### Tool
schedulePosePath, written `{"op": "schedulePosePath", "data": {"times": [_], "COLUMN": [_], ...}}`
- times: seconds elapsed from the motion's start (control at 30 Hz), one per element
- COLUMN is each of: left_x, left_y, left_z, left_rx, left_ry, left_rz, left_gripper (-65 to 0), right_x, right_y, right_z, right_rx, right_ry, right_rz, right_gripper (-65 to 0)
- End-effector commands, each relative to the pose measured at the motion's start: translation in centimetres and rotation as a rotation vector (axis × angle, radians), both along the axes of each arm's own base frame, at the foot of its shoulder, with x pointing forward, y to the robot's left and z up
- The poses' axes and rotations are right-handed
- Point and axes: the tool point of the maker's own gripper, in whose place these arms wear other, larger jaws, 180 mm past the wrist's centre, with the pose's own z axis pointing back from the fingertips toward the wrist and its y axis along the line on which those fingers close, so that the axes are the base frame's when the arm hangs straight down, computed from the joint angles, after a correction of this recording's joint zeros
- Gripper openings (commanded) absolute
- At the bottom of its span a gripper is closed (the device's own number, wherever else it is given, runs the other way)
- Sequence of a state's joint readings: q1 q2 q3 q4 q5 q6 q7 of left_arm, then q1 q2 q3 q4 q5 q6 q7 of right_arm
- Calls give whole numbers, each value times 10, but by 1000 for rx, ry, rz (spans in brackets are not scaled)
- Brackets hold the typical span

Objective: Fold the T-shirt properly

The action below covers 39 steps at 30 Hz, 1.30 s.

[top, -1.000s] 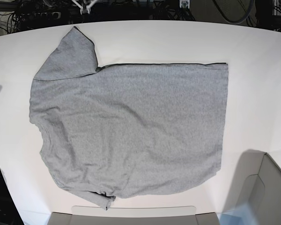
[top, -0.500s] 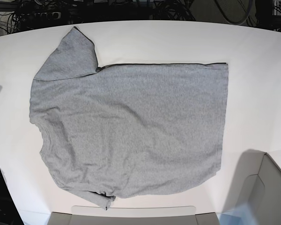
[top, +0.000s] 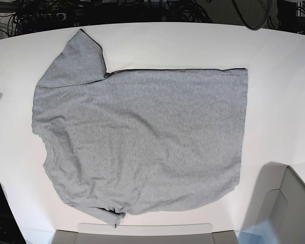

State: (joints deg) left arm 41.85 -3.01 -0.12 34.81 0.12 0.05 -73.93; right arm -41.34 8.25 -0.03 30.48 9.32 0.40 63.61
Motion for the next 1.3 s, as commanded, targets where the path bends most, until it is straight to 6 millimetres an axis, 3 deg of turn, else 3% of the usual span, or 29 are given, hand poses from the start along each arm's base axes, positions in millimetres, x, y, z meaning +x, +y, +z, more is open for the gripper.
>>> {"op": "schedulePosePath", "data": {"times": [0.0, 0.17, 0.33, 0.43, 0.53, 0.7, 0.93, 1.27], "left_x": [-5, 11, 28, 41, 49, 57, 57, 58], "left_y": [1, 1, 0, -1, -2, -2, -2, -3], "left_z": [19, 61, 91, 102, 110, 119, 118, 118], "left_rx": [14, 25, 28, 29, 33, 34, 34, 31], "left_ry": [-54, -184, -283, -338, -374, -414, -411, -412], "left_rz": [-9, -24, -32, -36, -38, -40, -41, -43], "left_gripper": [-643, -643, -642, -635, -586, -552, -552, -552], "right_x": [0, 20, 54, 78, 103, 120, 128, 164], "right_y": [-2, 16, 10, 3, -4, -14, -35, -30], "right_z": [17, 73, 134, 160, 177, 183, 168, 152], "right_rx": [4, 71, 138, 205, 271, 307, 398, 474], "right_ry": [-58, -221, -364, -364, -350, -308, -244, -188], "right_rz": [1, -13, -85, -106, -101, -59, -222, -226], "right_gripper": [-647, -647, -642, -598, -538, -468, -393, -385]}}
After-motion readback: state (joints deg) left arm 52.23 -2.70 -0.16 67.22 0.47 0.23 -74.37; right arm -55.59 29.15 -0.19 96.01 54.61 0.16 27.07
